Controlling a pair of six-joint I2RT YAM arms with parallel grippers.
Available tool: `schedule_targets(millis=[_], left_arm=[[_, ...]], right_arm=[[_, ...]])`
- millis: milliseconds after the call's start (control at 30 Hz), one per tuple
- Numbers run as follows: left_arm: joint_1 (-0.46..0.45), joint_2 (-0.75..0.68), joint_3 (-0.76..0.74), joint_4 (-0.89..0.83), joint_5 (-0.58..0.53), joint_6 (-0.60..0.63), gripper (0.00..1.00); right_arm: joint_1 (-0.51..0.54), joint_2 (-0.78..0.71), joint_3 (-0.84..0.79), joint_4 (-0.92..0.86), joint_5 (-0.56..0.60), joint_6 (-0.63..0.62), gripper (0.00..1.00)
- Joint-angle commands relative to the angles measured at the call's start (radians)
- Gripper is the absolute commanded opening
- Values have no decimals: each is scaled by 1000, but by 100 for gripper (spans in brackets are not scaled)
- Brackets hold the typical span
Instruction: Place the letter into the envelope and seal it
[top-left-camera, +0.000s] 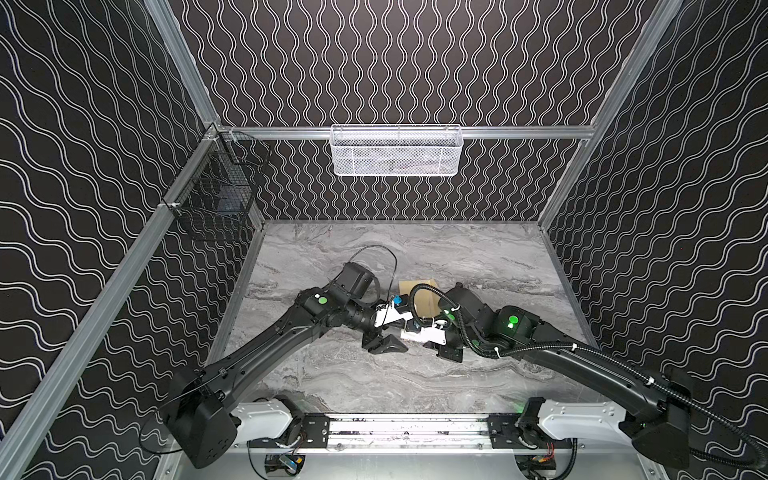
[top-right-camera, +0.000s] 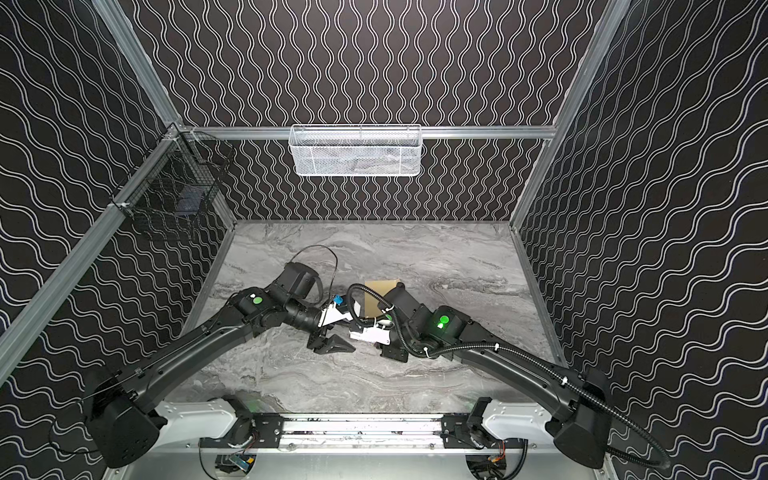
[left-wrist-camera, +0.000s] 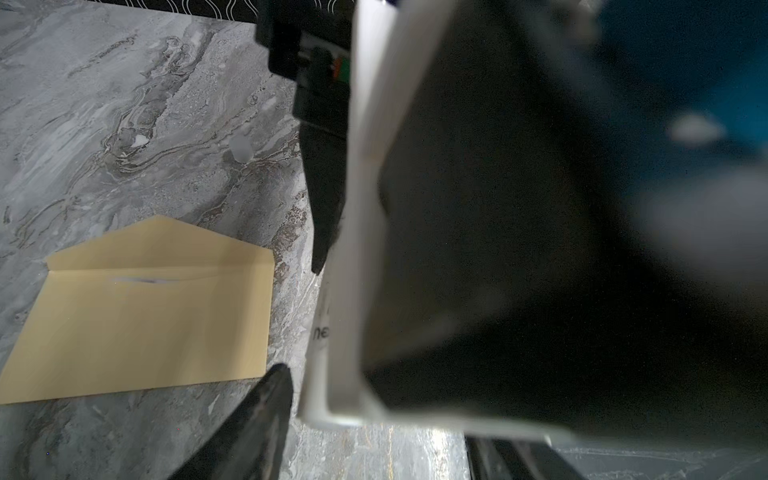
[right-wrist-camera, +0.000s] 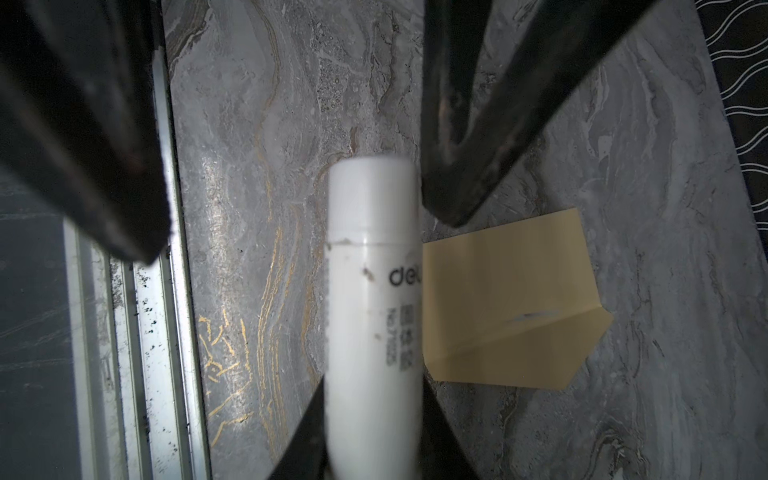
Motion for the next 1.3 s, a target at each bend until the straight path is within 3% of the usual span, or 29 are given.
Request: schedule_targets(millis=[0,533,633,767,867,1000,1067,1200,1267], left_arm=[[-2,11,5,18,1,-7,65],[-15,92,25,-10,6,-27,55],[-14,96,25,-4,4,-33,45],[-14,107,30,-15,16,-26,20],[-14,115,34,-21,22,-25,13],[-14,118,36,-19,37,-27,5],[-15,116,33,-17,49,-29,1],[-9,103,24,13,77,-50,0],[0,91,17,50,96,-72,0]], right_arm=[[4,1,2,11,-24,-22,3],[16,11,15,22,-33,-15,2],[19,10,15,24,-34,-13,2],[22,13,15,30,-28,-12,2],[22,15,16,33,-25,-10,3],[22,17,19,41,-20,1,16],[22,14,21,48,-9,11,30],[19,-29,13,95,26,59,48],[2,-75,-6,141,28,94,61]])
